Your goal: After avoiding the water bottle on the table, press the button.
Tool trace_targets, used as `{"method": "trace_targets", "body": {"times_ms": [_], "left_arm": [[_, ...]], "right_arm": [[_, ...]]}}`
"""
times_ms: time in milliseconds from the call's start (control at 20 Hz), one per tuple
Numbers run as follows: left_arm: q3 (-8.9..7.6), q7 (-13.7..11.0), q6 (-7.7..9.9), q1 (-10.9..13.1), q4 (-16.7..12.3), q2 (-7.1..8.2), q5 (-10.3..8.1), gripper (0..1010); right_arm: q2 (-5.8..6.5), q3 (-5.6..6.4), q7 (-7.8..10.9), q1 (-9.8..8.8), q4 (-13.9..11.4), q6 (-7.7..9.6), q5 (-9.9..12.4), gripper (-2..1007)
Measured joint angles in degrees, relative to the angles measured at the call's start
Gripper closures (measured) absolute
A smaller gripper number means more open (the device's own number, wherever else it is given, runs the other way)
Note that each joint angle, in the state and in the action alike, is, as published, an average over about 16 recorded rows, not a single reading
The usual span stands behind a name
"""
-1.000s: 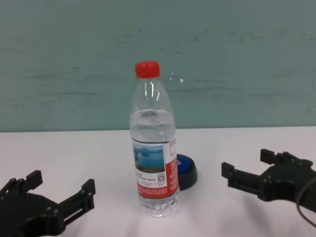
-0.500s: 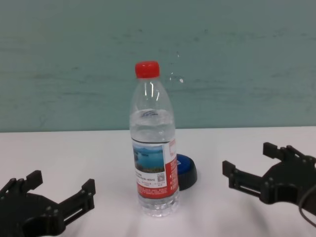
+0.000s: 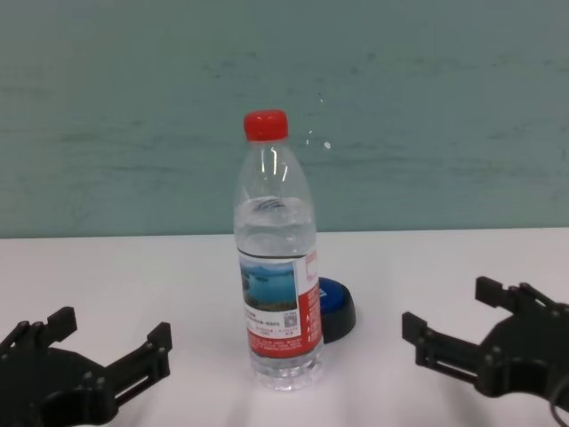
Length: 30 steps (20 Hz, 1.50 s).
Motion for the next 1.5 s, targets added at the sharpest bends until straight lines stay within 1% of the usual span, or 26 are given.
{"method": "trace_targets", "body": {"times_ms": [300,500,750,950,1100,1300,1500], "left_arm": [[0.00,0.00,0.00,0.00,0.00,0.00,0.01,10],[0.00,0.00,0.00,0.00,0.00,0.00,0.01,10],[0.00,0.00,0.00,0.00,0.00,0.00,0.01,10],[0.00,0.00,0.00,0.00,0.00,0.00,0.00,10],[0.00,0.00,0.00,0.00,0.00,0.00,0.00,10],[0.00,0.00,0.00,0.00,0.00,0.00,0.00,10],[0.00,0.00,0.00,0.00,0.00,0.00,0.00,10]], "right_arm": [[-0.57,1.82,-0.10,-2.64,-1.63,-1.32,1.40,1],[-1.17,3.29,-0.96,-4.27,-2.60,-2.10,1.85,1],[-2.03,4.88,-2.35,-5.60,-3.36,-2.14,1.43,1],[-2.63,5.80,-3.07,-6.06,-3.48,-1.58,0.87,1],[-3.04,6.25,-3.38,-6.11,-3.40,-0.96,0.51,1],[-3.42,6.49,-3.37,-5.80,-3.09,-0.10,0.31,1],[-3.63,6.46,-3.12,-5.35,-2.74,0.55,0.32,1]]}}
